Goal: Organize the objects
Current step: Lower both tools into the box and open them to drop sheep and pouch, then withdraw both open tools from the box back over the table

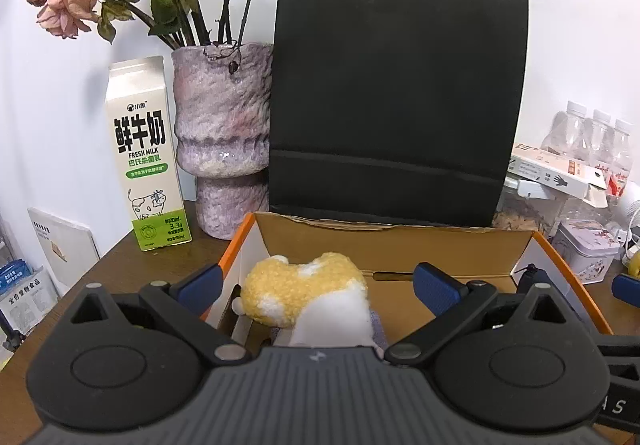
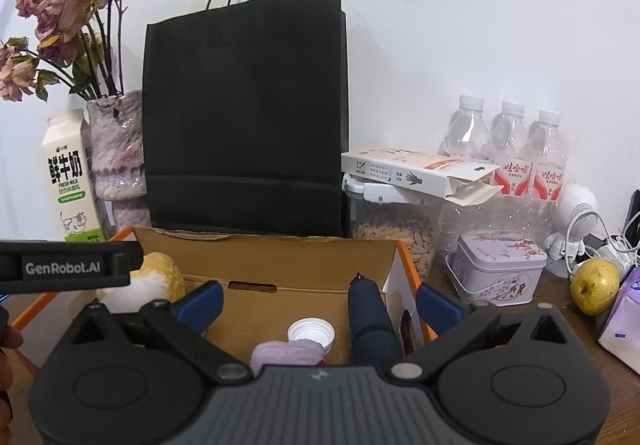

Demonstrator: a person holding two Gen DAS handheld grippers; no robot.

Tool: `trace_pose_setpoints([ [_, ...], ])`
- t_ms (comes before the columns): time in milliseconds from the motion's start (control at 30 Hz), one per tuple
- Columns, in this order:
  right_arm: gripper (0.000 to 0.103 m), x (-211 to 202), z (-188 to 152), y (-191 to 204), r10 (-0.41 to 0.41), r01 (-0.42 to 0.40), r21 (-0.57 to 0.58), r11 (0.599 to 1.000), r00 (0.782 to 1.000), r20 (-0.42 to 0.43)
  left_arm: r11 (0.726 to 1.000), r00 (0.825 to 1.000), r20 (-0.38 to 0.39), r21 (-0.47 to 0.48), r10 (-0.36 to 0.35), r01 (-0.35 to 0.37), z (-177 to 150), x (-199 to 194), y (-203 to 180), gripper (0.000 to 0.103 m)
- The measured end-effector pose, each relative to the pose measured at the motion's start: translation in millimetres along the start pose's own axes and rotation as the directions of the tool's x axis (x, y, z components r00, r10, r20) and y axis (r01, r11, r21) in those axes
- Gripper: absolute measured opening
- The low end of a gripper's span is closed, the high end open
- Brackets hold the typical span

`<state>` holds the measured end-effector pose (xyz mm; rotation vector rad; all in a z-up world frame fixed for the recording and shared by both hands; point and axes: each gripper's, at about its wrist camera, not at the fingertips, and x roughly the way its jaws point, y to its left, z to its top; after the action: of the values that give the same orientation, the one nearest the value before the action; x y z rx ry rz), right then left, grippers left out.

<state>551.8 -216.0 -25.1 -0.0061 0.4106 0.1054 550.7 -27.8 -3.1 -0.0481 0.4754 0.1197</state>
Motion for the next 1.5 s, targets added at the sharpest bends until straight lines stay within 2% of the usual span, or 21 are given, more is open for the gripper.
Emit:
trace_pose_setpoints([
  [500, 0.103, -47, -6, 9, -0.005, 0.005, -0.008, 1.0, 0.999, 0.033, 0.999, 0.999, 0.013, -0.02, -0.035, 0.035, -10, -47, 9, 0.103],
  [900, 0.103, -105, -21, 31, 0.026, -0.025, -0.008, 1.0, 0.999, 0.046, 0.999, 0.999, 0.029, -0.034, -0.036, 0.037, -30, -109, 40, 0.103],
  [1233, 0.103, -150, -42, 63, 0.081, -0.08, -0.029, 0.996, 0.996, 0.027, 0.999, 0.999, 0.035, -0.028, -0.021, 0.022, -48, -161, 70, 0.103],
  [1500, 0.103, -179, -63, 90, 0.115, -0.115, -0.046, 0.992, 0.993, 0.0, 1.0, 1.0, 0.027, -0.007, -0.013, 0.013, -74, -197, 97, 0.103],
])
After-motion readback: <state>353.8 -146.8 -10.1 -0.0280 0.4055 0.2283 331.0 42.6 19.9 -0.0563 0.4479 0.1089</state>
